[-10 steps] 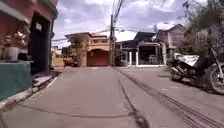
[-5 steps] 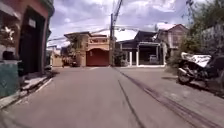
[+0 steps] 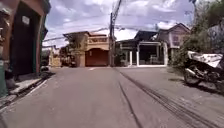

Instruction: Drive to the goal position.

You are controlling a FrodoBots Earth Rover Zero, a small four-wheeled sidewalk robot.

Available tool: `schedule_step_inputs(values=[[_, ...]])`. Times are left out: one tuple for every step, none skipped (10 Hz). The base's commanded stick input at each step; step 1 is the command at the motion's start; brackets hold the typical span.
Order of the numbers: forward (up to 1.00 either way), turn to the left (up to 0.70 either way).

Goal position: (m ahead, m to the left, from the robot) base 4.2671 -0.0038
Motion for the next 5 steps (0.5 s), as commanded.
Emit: schedule_step_inputs(values=[[0.70,-0.15],[0.70,0.00],[0.70,0.00],[0.70,0.00],[0.70,0.00]])
